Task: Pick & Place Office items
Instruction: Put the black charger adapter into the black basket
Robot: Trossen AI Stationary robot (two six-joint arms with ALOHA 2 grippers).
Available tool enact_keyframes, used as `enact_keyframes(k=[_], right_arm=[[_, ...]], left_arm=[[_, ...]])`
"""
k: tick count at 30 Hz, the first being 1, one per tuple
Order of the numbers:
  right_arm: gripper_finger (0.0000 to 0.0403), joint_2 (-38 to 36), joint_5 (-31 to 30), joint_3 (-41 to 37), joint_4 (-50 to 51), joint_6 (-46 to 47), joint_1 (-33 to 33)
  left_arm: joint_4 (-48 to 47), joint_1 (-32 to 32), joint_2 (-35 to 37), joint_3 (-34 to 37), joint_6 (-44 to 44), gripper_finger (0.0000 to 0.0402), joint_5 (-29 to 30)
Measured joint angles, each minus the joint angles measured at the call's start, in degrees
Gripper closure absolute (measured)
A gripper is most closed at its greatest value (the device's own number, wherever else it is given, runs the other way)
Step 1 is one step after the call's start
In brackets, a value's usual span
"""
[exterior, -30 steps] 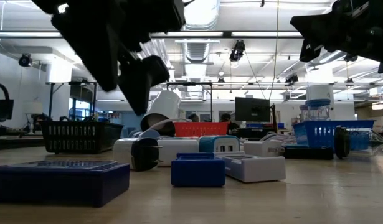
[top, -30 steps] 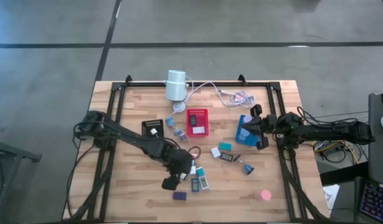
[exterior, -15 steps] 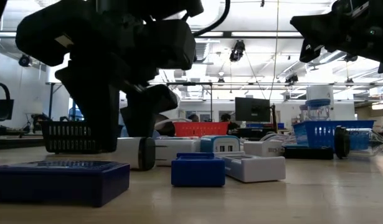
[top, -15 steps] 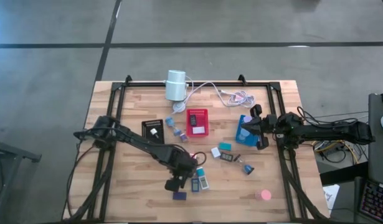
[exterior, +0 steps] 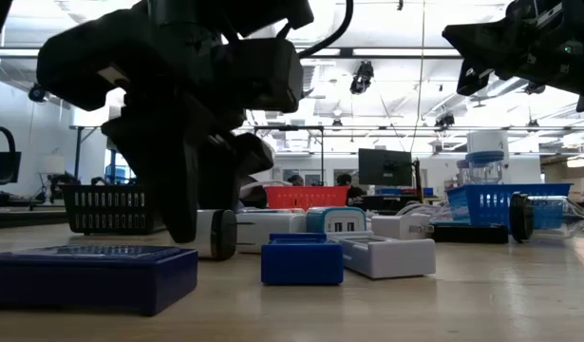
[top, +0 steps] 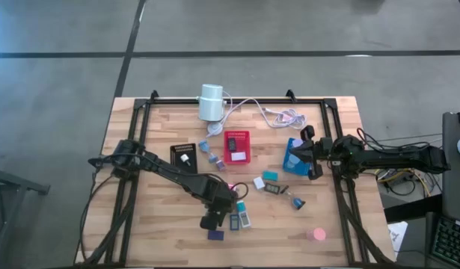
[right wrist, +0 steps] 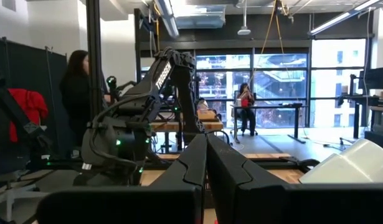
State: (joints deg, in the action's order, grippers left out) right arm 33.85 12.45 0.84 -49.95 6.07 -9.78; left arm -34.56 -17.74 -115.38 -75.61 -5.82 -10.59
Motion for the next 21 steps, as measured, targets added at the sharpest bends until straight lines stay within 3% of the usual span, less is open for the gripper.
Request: enact_keyframes(k=[6,14,21], right_arm=[[0.0394,0.0,0.0,0.0,0.07,-0.02,0.01],[0.0394,0.0,0.0,0.0,0.15,0.22,0.02],[0.0394,0.0,0.03,0.0,0.26,0.24,0.02]], left_arm=[[-2.65,0.09,1.14,0.04,1.7,0.0313,-1.26],[-4.25,0.68,10.28,0.09,5.35,0.0312,-1.88],[0.81,3.86,31.32,6.62,7.61,0.0313,1.66]])
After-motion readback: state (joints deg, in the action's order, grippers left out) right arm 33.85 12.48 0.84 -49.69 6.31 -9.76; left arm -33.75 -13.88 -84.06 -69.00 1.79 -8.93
